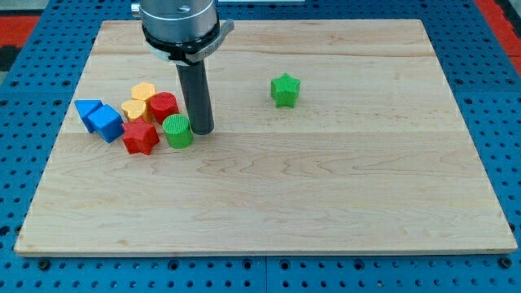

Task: Place the arm below the green star

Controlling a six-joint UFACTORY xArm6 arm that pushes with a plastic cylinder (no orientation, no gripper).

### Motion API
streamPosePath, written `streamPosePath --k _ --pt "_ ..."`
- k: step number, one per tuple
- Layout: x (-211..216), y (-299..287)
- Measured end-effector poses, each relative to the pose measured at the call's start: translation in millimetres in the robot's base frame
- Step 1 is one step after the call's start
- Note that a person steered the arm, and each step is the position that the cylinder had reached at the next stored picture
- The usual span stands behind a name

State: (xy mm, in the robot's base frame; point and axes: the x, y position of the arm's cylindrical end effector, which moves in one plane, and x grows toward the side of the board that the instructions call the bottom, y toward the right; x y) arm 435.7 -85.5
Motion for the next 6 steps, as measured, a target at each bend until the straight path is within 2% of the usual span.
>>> streamPosePath --k 1,2,4,5,6 --pt "42 0" --pt "45 -18" --pt "10 -25" --pt "34 46" --pt "-1 157"
